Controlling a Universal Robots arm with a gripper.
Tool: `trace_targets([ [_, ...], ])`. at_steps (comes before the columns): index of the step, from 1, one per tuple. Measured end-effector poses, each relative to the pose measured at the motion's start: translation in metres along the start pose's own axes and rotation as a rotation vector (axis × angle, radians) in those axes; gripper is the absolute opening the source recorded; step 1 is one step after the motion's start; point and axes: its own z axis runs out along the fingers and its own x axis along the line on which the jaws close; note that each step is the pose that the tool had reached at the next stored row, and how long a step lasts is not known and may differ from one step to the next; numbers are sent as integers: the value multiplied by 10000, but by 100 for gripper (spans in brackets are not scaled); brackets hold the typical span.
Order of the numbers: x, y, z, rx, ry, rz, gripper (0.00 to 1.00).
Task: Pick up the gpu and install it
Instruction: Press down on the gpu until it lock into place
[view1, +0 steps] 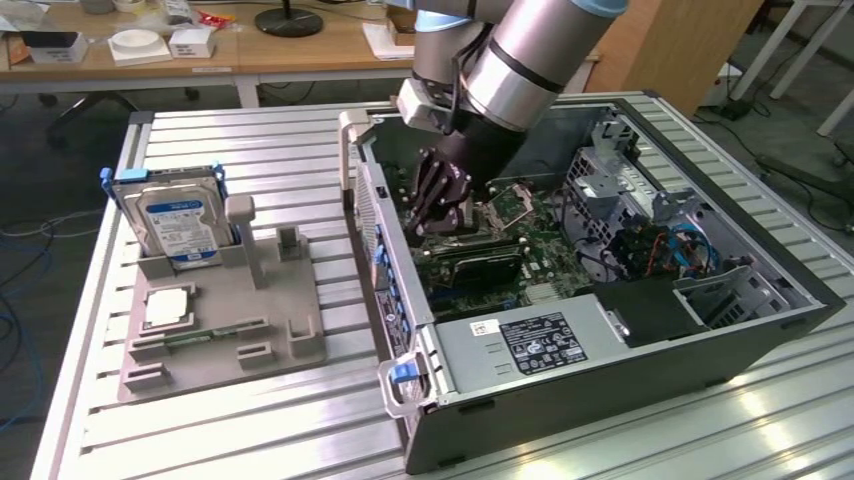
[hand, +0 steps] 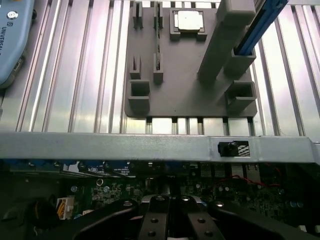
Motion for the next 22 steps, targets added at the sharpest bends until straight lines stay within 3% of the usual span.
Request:
trace_targets([
  [5, 4, -12, 4, -70, 2, 1, 10],
  [10, 3, -118, -31, -259, 1, 2, 10],
  [11, 3, -145, -42, -324, 1, 4, 10],
  [12, 3, -168, -51, -442, 0, 3, 10],
  [16, 2, -227, -76, -1134, 4, 9, 10],
  [17, 3, -235, -79, -1255, 4, 10, 10],
  [22, 25, -239, -76, -1357, 17, -14, 10],
])
